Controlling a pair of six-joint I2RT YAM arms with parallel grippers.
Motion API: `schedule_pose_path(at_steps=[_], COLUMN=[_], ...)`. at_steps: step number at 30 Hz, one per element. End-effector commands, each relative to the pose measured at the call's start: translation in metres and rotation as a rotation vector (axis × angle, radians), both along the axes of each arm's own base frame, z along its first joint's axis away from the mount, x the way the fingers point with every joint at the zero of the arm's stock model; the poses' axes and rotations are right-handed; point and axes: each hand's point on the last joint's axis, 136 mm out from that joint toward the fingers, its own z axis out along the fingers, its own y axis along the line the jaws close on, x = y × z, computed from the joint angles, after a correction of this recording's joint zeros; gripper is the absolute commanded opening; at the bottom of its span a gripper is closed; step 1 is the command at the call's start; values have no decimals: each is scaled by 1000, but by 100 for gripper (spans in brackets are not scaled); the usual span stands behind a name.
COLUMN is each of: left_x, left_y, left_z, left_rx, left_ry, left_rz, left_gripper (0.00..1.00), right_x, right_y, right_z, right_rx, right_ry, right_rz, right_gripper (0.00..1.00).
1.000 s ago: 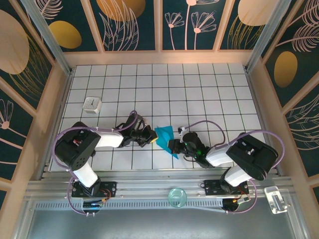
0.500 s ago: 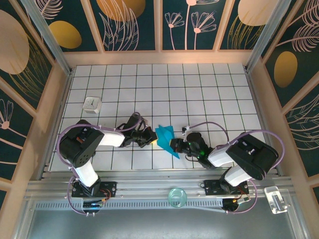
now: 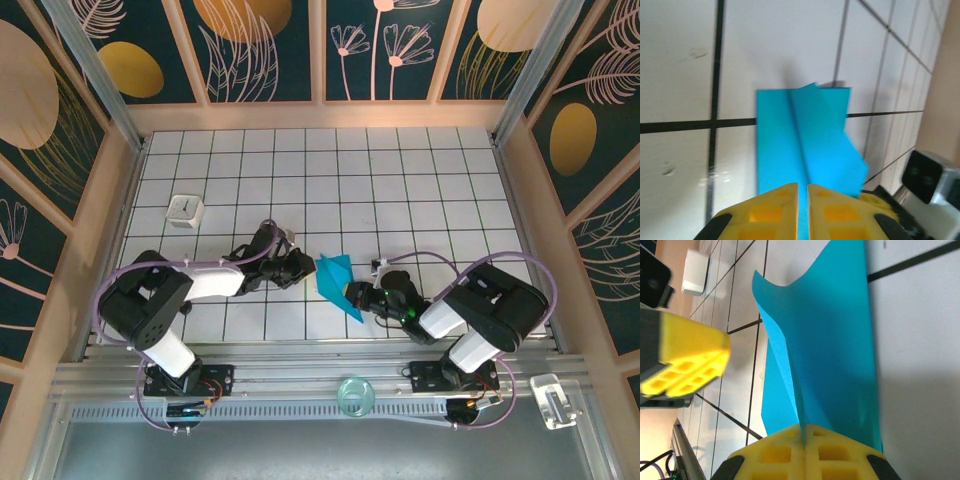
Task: Fold a paper plane with a square sheet of paper (pick it up from the middle)
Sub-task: Fourth fold the wing at the center of the table.
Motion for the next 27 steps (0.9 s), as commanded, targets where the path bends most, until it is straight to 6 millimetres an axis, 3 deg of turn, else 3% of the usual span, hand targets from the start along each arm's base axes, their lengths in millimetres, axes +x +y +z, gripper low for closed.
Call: schedule_pose_path(at_steps=[1,5,14,27], left_x=[8,1,-1,-9], left_y=[-9,-23,-36,-19], left_z=[24,23,2,-53], left_rx=[-26,-42,-29,87], left_ry=[-71,-61,-26,36], left_rz=[-2,-39,-63,-42], left_gripper=[15,15,2,0], right_x=[4,5,4,1], right_y=[1,-1,-4,-16], right_z=[7,7,7,0], right_rx=[51,69,114,169], right_ry=[-7,4,23,100], right_rz=[-21,-46,-73,-158], right_gripper=[1,1,0,0])
